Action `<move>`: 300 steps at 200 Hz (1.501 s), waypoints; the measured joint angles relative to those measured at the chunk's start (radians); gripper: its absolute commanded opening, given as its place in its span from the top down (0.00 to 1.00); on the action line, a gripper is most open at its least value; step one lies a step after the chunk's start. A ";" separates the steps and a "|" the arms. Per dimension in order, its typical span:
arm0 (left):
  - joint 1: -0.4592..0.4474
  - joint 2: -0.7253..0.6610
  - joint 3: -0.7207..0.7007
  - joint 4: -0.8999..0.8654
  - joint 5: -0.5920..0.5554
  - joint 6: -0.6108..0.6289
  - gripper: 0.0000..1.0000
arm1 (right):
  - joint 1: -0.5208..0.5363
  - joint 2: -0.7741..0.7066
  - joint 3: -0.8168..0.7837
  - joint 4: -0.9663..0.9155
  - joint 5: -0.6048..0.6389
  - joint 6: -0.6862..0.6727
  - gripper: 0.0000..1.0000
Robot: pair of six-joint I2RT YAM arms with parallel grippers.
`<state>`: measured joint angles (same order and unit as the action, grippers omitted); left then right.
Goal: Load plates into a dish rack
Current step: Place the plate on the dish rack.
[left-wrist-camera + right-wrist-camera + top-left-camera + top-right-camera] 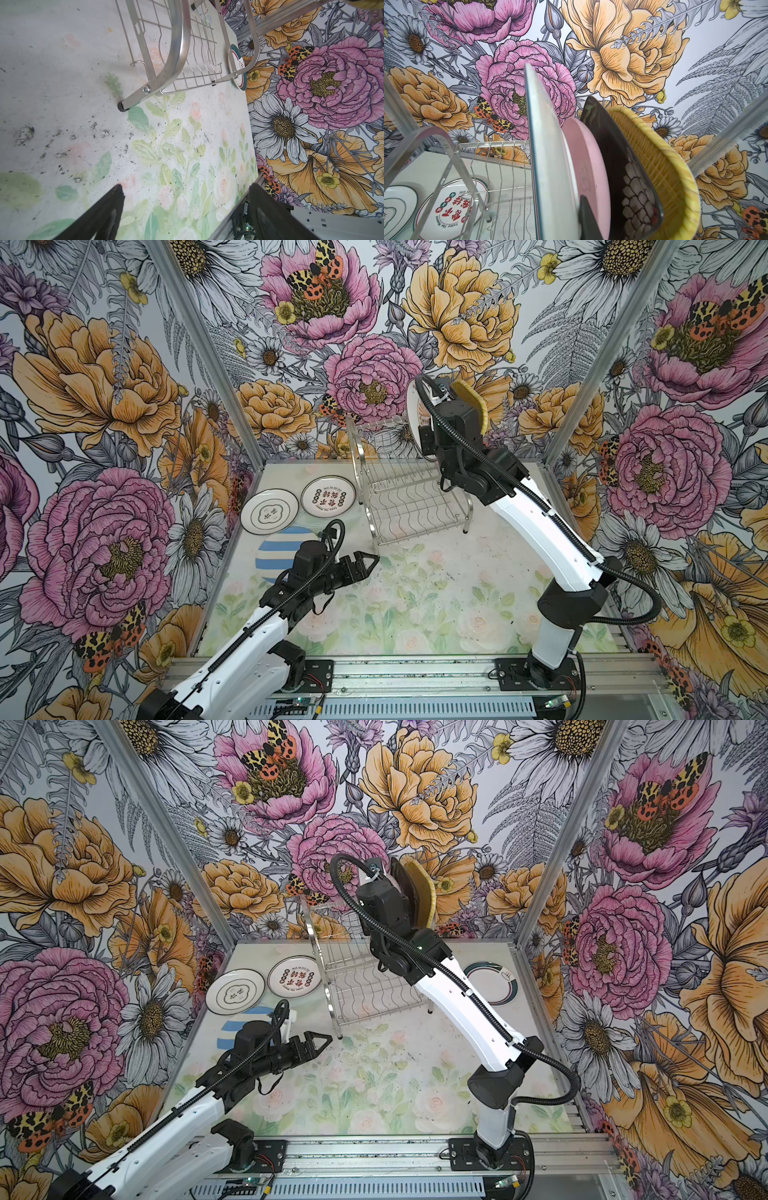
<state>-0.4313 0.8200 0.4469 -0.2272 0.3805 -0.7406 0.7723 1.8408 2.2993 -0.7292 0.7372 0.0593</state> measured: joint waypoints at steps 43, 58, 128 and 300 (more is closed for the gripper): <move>0.004 -0.002 0.000 0.000 0.000 0.005 0.05 | -0.001 0.084 0.043 0.016 0.047 -0.031 1.00; 0.005 -0.003 0.000 0.000 0.000 0.008 0.05 | -0.002 0.101 0.047 0.016 0.056 -0.038 1.00; 0.022 -0.003 -0.002 0.000 0.001 0.012 0.03 | -0.024 0.124 0.050 0.027 0.080 -0.054 1.00; 0.035 0.001 -0.002 0.007 0.002 0.016 0.01 | -0.067 0.123 -0.045 0.061 0.060 -0.022 1.00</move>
<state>-0.3962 0.8211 0.4446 -0.2203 0.3824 -0.7250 0.7052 1.9640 2.2539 -0.6682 0.7967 0.0372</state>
